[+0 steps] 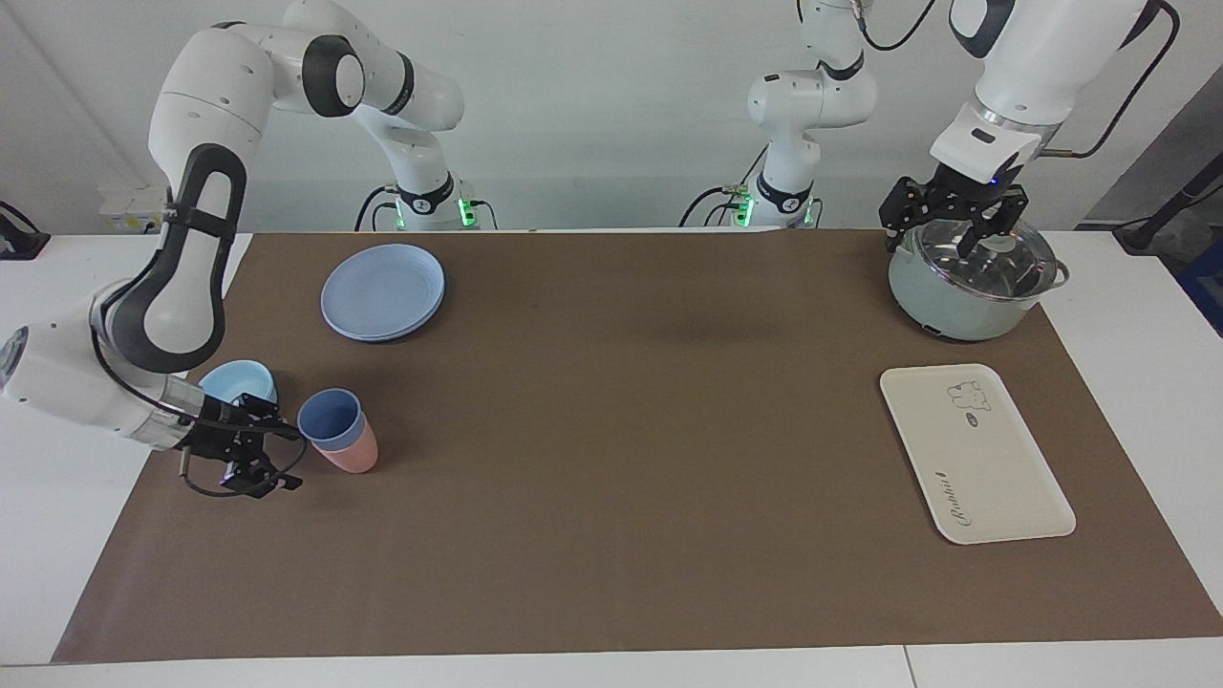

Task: Place cup on tray
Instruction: 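Move the right gripper to the pink cup and grasp it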

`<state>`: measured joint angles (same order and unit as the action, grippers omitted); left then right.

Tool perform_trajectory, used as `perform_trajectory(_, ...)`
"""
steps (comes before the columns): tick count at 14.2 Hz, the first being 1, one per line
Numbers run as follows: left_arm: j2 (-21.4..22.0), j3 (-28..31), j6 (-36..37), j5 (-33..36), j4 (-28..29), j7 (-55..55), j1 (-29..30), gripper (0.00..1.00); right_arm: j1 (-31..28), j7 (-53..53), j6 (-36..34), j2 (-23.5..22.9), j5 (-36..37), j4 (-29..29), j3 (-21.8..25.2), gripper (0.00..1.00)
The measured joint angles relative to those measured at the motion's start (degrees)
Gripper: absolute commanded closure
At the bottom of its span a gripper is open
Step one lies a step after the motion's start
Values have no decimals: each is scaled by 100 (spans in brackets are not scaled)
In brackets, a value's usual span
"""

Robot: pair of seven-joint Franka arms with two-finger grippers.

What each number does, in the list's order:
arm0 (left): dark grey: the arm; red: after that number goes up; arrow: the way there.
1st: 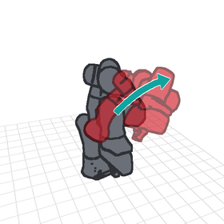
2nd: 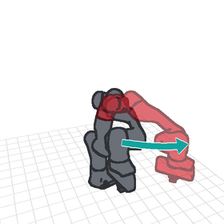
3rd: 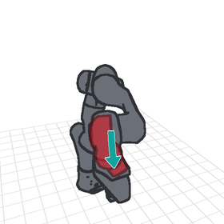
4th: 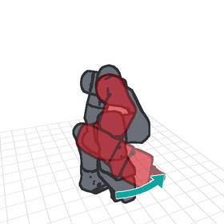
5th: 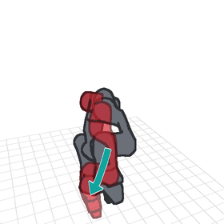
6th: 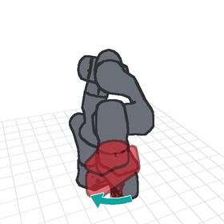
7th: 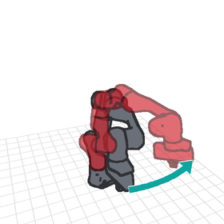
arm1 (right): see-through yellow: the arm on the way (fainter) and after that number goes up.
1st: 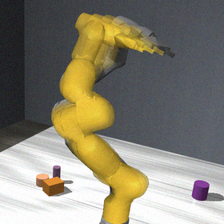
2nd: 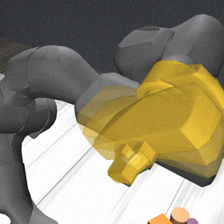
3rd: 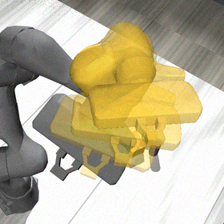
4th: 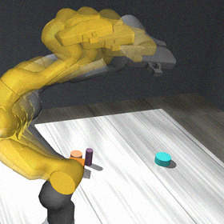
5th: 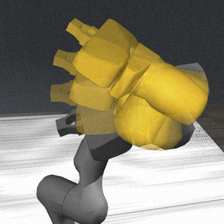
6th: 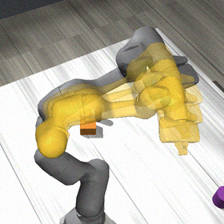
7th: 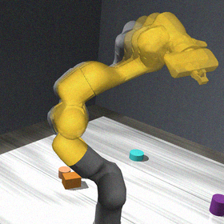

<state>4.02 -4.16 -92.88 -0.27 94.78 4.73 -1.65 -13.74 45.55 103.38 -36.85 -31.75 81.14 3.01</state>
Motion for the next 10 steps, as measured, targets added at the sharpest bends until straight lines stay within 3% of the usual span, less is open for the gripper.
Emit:
perform_trajectory(7, -180, -143, -89, -1, -372, -53, -34, 0, 17, 9, 8, -14, -567, 426, -11, 7)
perform_trajectory(10, -248, -254, -97, -11, -439, -905, -365, 0, 46, 9, 10, -8, -692, 550, -15, 7)
